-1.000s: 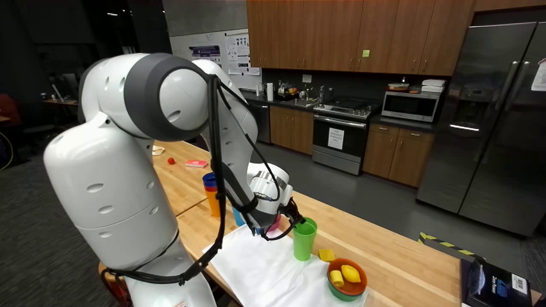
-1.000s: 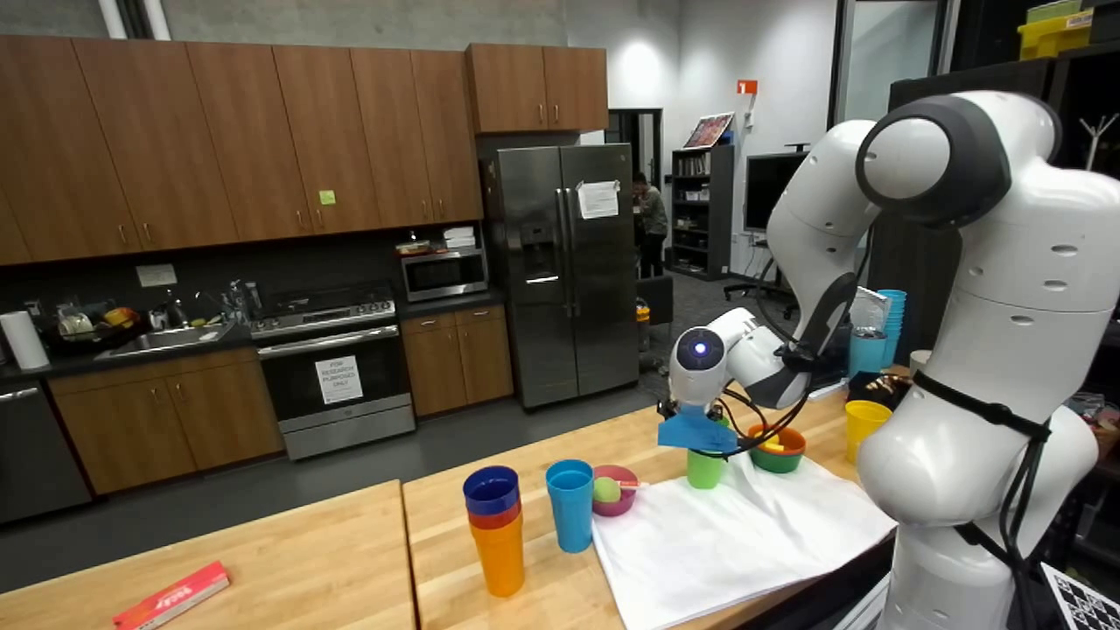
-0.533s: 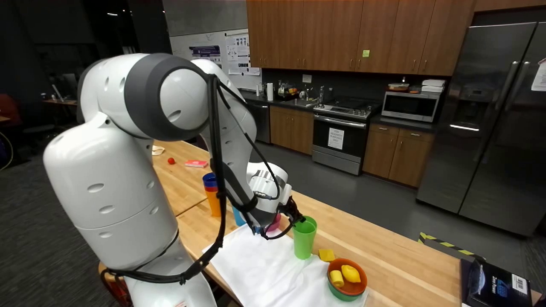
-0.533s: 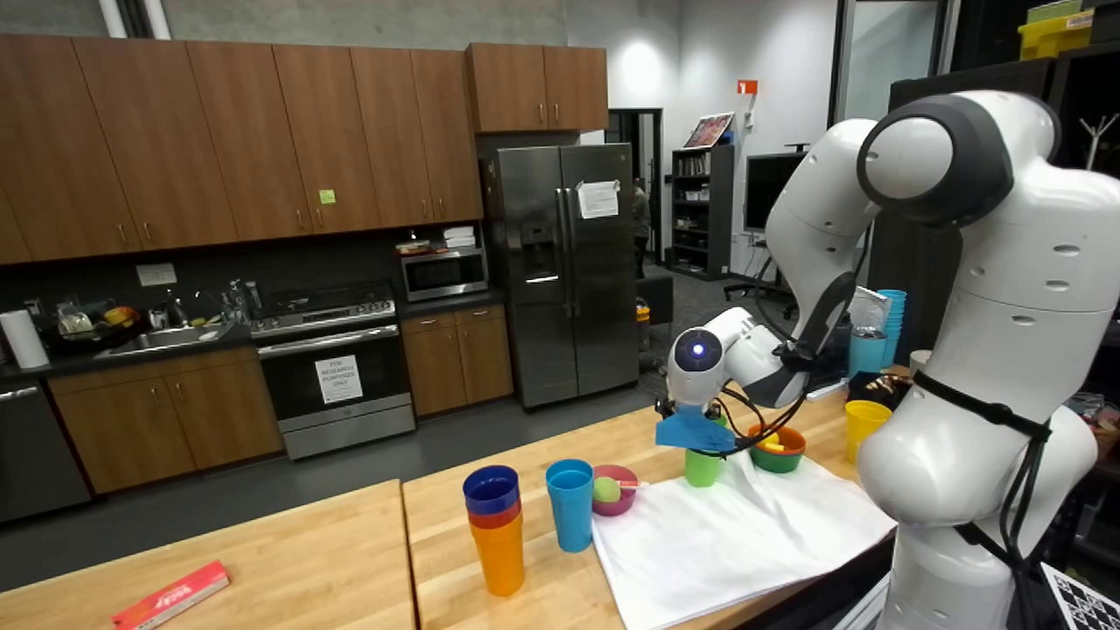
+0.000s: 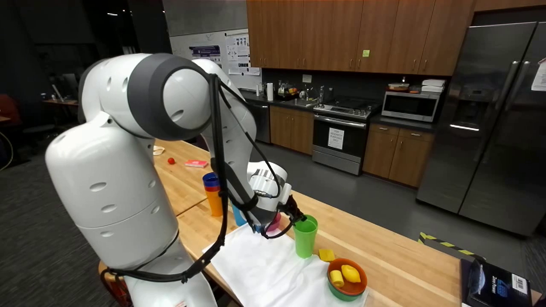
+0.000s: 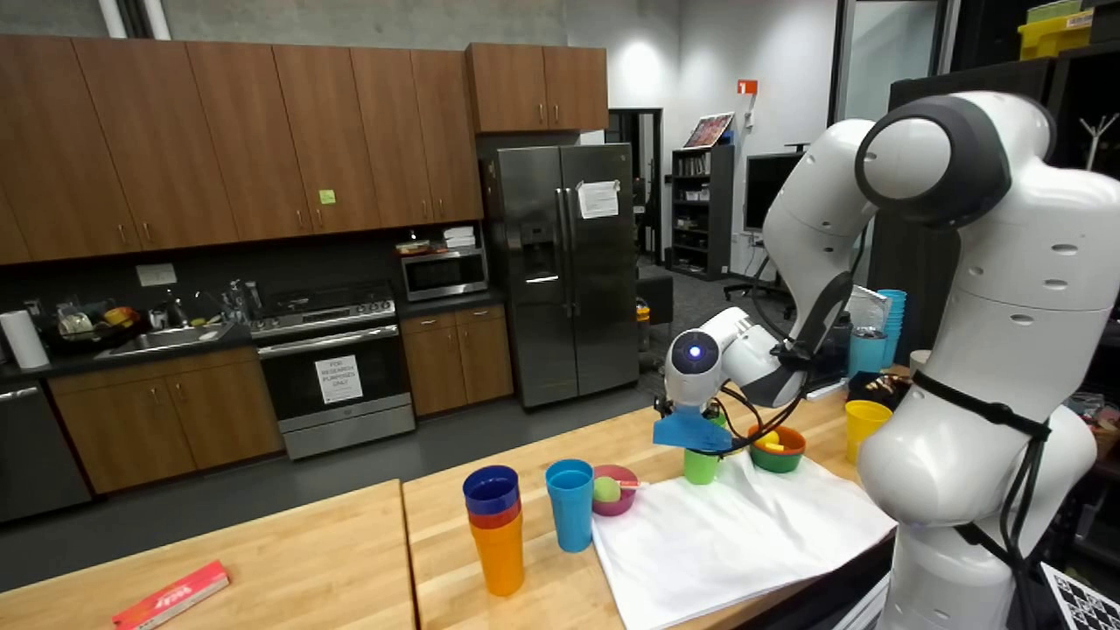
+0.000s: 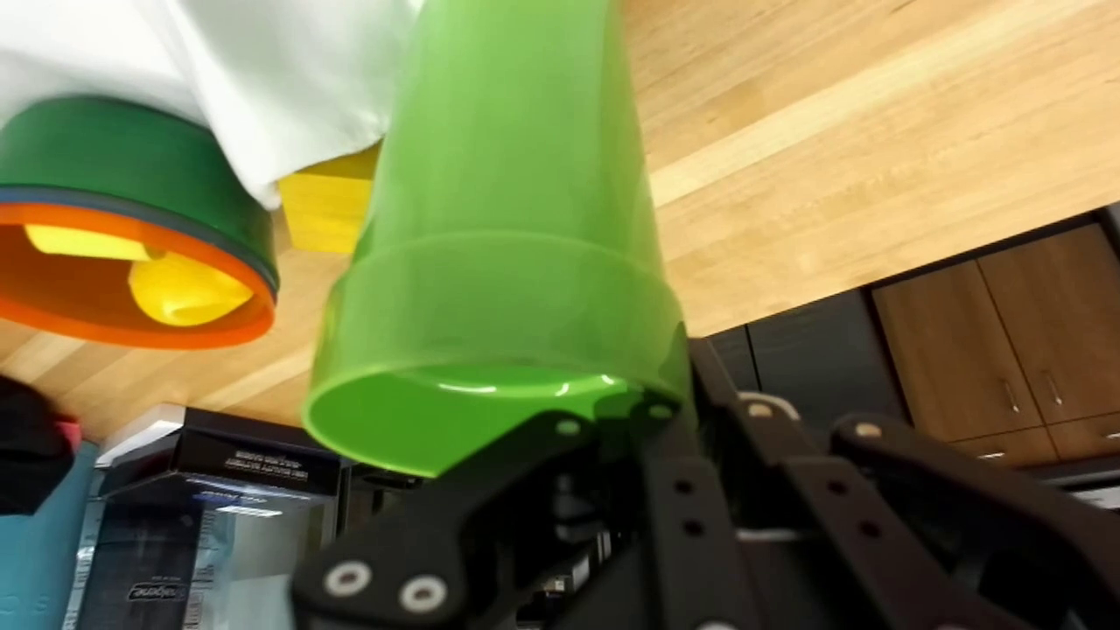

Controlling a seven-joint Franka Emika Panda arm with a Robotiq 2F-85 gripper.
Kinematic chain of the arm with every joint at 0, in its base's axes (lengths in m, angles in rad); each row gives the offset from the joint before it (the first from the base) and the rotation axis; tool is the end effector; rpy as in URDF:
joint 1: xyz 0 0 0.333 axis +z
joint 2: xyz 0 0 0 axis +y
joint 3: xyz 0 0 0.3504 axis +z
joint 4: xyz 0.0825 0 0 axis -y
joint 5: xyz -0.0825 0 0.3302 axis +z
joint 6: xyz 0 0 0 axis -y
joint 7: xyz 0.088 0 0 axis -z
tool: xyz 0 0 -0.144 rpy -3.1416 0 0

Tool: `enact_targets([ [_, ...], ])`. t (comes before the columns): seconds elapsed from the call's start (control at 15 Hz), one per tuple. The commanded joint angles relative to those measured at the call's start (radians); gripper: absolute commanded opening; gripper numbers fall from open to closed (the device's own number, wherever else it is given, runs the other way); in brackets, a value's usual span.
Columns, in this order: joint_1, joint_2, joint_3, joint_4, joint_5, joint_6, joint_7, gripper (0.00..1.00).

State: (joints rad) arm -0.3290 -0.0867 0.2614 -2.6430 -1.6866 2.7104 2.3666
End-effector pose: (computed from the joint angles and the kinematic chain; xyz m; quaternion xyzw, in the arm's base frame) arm 0.3941 -0.0077 0.3170 0.8411 -0.3923 0.3550 0.1123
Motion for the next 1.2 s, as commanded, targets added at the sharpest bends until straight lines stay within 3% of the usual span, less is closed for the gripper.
enact_targets([
  [0.0, 0.004, 0.025, 0.005, 0.015, -0.018, -0.017, 0.028, 0.02],
  [0.2, 0.006, 0.031, 0.004, 0.013, -0.048, 0.04, 0.013, 0.02],
  [0.53, 0.0, -0.028, -0.011, -0.001, -0.334, 0.231, 0.038, 0.02],
  [0.73, 0.013, -0.054, -0.01, 0.003, -0.447, 0.305, 0.089, 0.02],
  [1.13, 0.062, -0.087, -0.004, 0.006, -0.578, 0.37, 0.175, 0.02],
])
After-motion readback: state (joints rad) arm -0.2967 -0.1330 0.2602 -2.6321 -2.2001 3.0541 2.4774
